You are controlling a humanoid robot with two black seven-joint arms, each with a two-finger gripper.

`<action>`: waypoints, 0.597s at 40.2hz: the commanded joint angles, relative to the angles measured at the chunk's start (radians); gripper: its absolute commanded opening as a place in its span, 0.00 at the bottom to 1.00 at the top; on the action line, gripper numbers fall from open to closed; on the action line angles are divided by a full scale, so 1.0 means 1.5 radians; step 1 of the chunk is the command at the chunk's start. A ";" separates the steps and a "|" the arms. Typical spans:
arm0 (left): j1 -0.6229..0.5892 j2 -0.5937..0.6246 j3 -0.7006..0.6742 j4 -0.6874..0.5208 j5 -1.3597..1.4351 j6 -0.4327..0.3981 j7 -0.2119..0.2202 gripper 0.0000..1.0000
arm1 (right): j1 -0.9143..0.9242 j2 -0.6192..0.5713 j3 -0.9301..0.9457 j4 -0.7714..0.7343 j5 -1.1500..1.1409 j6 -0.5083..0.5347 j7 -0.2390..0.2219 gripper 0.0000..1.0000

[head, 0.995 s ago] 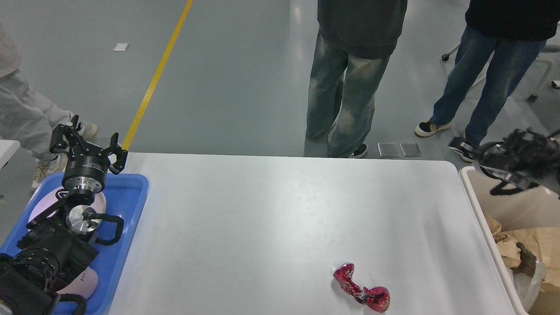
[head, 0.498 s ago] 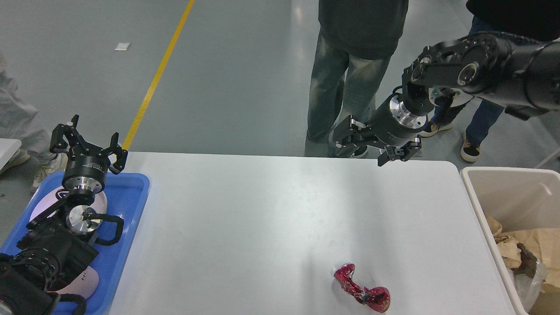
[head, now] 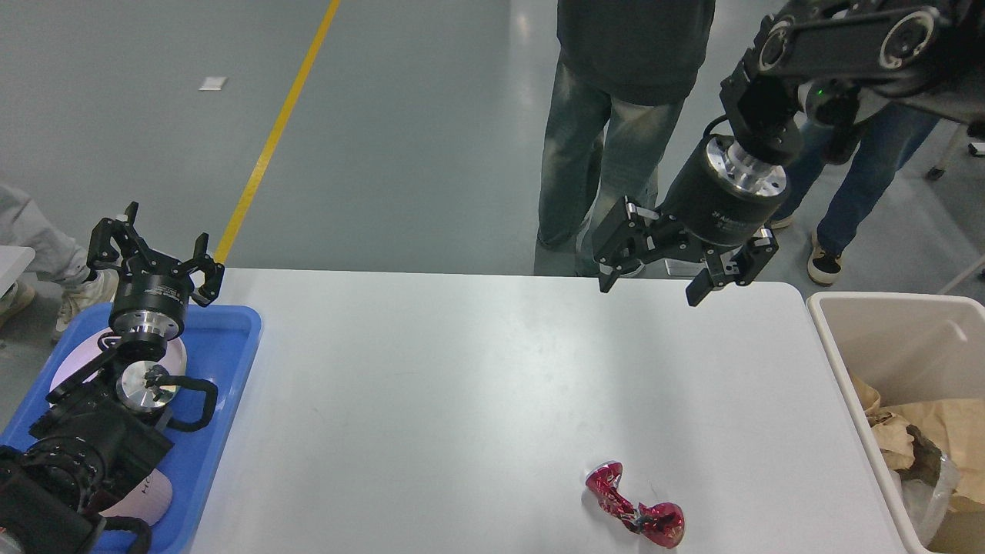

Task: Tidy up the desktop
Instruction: 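Move the right gripper down to the red wrapper and grasp it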

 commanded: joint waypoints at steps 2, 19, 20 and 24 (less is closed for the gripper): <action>0.000 0.000 0.000 0.000 0.000 0.000 0.000 0.96 | -0.101 0.026 0.002 -0.004 -0.002 -0.006 -0.002 1.00; 0.000 0.000 0.000 0.000 0.000 0.000 0.000 0.96 | -0.305 0.124 0.025 -0.010 -0.016 -0.115 -0.060 1.00; 0.000 0.000 0.000 0.000 0.000 0.000 0.000 0.96 | -0.309 0.127 0.028 -0.011 -0.021 -0.122 -0.063 1.00; 0.000 0.000 0.000 0.000 0.000 0.000 0.000 0.96 | -0.330 0.148 0.044 -0.011 -0.078 -0.194 -0.078 1.00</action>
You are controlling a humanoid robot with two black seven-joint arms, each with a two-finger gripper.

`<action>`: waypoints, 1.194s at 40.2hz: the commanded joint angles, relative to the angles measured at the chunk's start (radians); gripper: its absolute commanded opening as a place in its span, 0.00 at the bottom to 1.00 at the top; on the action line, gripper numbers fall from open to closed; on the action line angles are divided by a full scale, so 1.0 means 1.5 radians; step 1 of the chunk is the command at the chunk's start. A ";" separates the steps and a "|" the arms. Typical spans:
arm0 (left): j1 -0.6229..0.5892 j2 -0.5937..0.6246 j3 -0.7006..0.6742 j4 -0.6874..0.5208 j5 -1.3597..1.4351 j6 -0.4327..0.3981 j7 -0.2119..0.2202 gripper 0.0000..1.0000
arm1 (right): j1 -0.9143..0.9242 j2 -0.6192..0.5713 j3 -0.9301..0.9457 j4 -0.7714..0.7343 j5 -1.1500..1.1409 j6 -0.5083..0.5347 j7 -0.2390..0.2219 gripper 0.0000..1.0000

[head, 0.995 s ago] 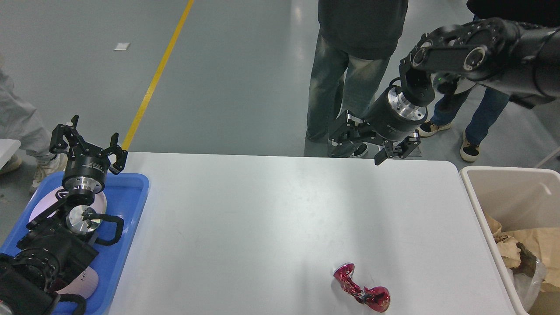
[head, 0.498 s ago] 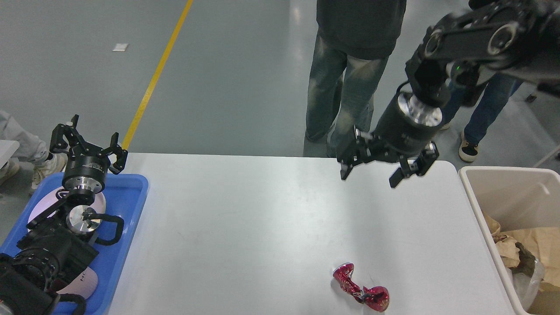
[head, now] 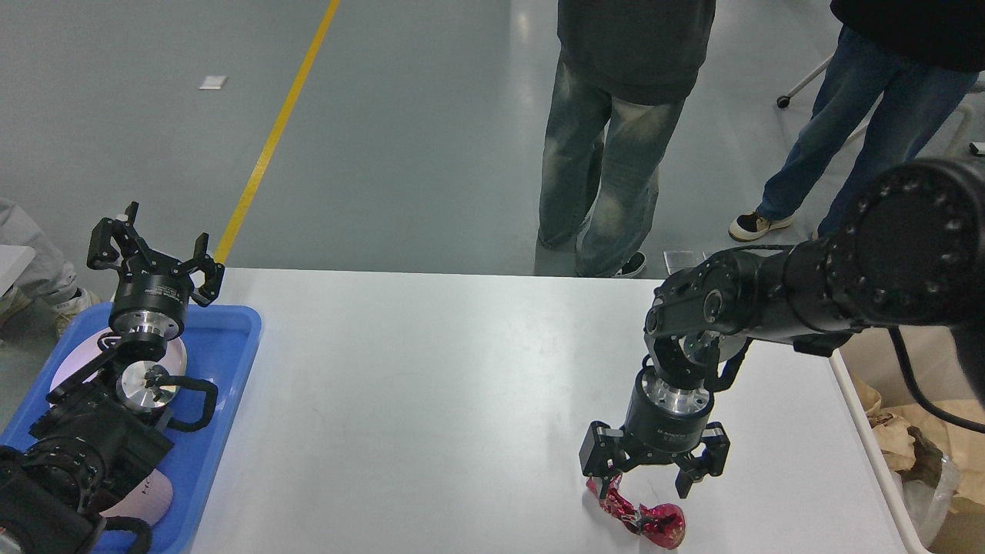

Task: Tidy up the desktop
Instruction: 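Move the right gripper down to the red wrapper and grasp it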

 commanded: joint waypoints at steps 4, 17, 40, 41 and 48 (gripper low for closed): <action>0.000 0.000 0.000 0.000 0.000 0.000 0.000 0.96 | -0.047 0.055 0.017 0.001 -0.085 -0.149 -0.017 1.00; 0.000 0.000 0.000 0.000 0.000 0.000 0.000 0.96 | -0.105 0.101 0.014 0.000 -0.181 -0.244 -0.027 1.00; 0.000 0.000 0.000 0.000 0.000 0.000 0.000 0.96 | -0.177 0.100 0.013 -0.021 -0.205 -0.336 -0.055 0.71; 0.000 0.000 0.000 0.000 0.000 0.000 0.000 0.96 | -0.179 0.100 0.013 -0.021 -0.205 -0.347 -0.055 0.71; 0.000 0.000 0.000 0.000 0.000 0.000 0.000 0.96 | -0.178 0.099 0.013 -0.019 -0.204 -0.367 -0.055 0.38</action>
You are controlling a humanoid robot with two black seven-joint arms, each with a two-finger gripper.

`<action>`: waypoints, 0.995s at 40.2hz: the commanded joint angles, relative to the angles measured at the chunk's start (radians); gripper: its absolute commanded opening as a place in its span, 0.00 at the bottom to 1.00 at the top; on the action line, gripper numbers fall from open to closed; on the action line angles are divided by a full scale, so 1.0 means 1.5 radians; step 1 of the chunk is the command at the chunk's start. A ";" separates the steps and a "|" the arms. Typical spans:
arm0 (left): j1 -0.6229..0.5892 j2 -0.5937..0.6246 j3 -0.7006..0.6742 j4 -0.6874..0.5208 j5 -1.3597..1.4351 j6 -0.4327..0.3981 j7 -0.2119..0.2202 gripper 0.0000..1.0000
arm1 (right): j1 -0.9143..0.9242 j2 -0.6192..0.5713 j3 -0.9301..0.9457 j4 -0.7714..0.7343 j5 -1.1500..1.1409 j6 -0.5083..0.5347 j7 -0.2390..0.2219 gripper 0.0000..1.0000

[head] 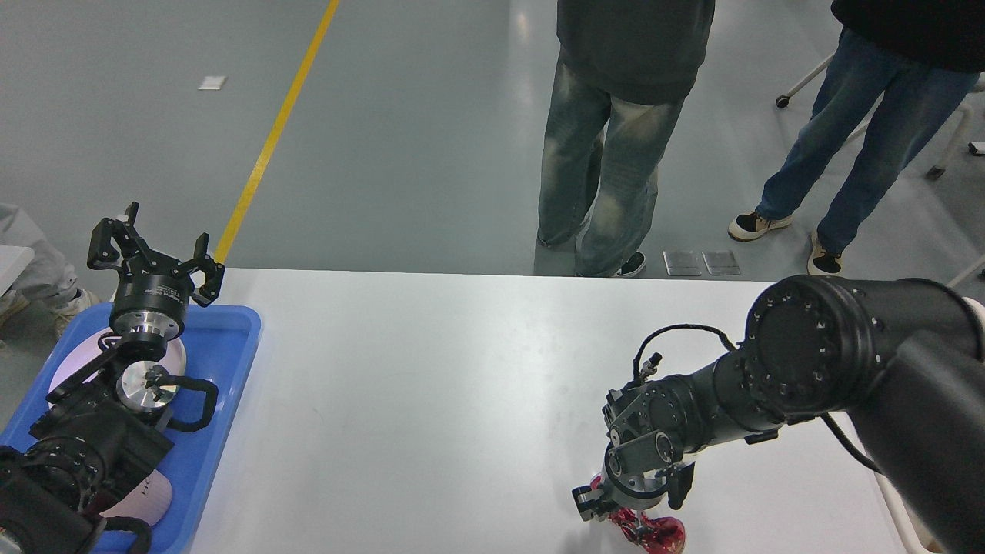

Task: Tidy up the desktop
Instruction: 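Move the right gripper down to the red wrapper and grasp it, then lift the red wrapper and drop it into the bin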

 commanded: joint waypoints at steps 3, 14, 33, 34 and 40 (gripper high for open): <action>0.000 0.000 0.000 0.000 -0.001 0.000 0.000 0.96 | 0.004 -0.004 0.000 0.003 0.002 -0.009 -0.001 0.19; 0.000 0.000 0.000 0.000 0.000 0.000 0.000 0.96 | 0.027 -0.015 -0.003 0.005 0.003 -0.006 -0.002 0.00; 0.000 0.000 0.000 0.000 0.000 0.000 0.000 0.96 | 0.269 -0.251 0.087 0.078 0.007 0.006 -0.002 0.00; 0.000 0.000 0.000 0.000 0.000 0.000 0.000 0.96 | 0.285 -0.275 0.095 0.077 0.007 0.012 -0.002 0.00; 0.000 0.000 0.000 0.000 0.000 0.000 0.000 0.96 | 0.377 -0.400 0.110 0.070 0.020 0.022 -0.002 0.00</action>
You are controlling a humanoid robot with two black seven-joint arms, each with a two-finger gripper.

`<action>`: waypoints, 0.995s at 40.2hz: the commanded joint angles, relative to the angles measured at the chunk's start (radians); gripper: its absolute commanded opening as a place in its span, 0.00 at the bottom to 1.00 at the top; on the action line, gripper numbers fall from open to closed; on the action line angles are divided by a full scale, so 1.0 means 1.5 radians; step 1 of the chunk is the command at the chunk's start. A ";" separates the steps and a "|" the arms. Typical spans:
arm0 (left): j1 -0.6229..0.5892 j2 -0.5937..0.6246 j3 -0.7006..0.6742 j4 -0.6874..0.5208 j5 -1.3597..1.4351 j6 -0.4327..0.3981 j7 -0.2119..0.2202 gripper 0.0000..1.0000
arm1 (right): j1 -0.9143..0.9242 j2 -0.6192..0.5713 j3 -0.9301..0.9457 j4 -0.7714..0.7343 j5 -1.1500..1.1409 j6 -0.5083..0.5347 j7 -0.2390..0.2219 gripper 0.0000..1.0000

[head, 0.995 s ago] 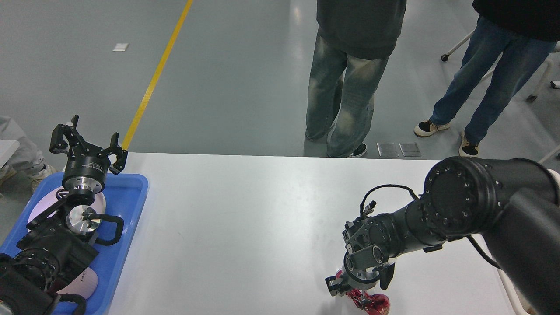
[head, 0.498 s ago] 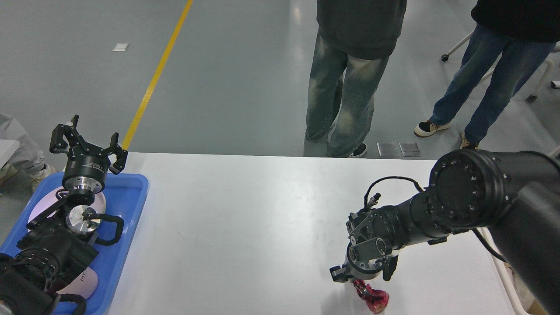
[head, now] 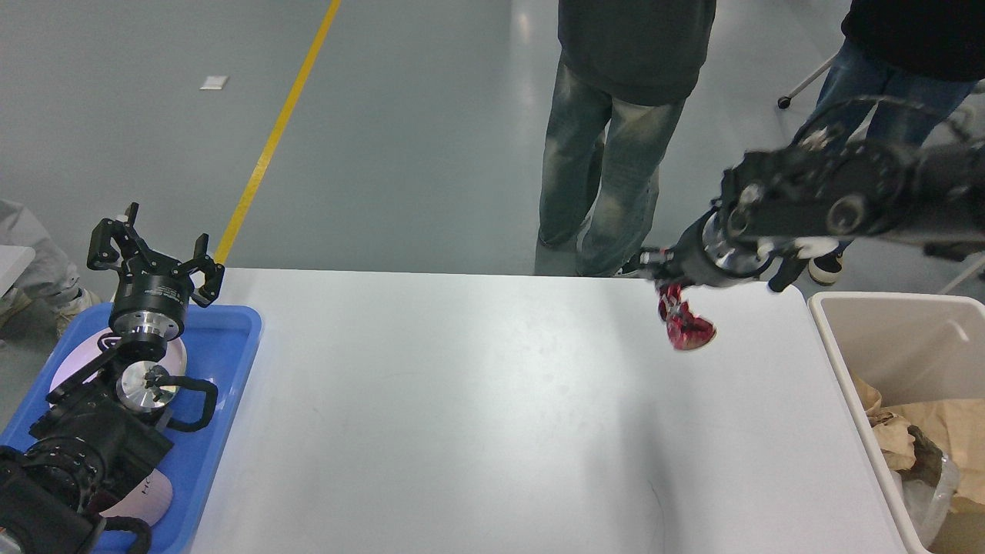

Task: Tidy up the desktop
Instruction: 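Lift the red wrapper and drop it into the bin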

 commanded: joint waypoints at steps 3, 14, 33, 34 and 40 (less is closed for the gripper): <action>0.000 0.000 0.000 0.000 0.000 0.000 0.000 0.96 | 0.097 -0.125 0.001 -0.002 0.011 0.006 0.000 0.00; 0.000 0.000 0.000 0.000 0.000 0.000 0.000 0.96 | 0.005 -0.243 -0.042 -0.085 0.013 -0.010 -0.001 0.00; 0.000 0.000 0.000 0.000 0.000 0.000 0.000 0.96 | -0.499 -0.262 0.057 -0.486 0.025 -0.100 0.002 1.00; 0.000 0.000 0.000 0.000 0.000 0.000 0.000 0.96 | -0.513 -0.258 0.063 -0.497 0.025 -0.101 0.002 1.00; 0.000 0.000 0.000 0.000 0.000 0.000 0.000 0.96 | -0.555 -0.232 0.092 -0.567 0.026 -0.105 0.002 1.00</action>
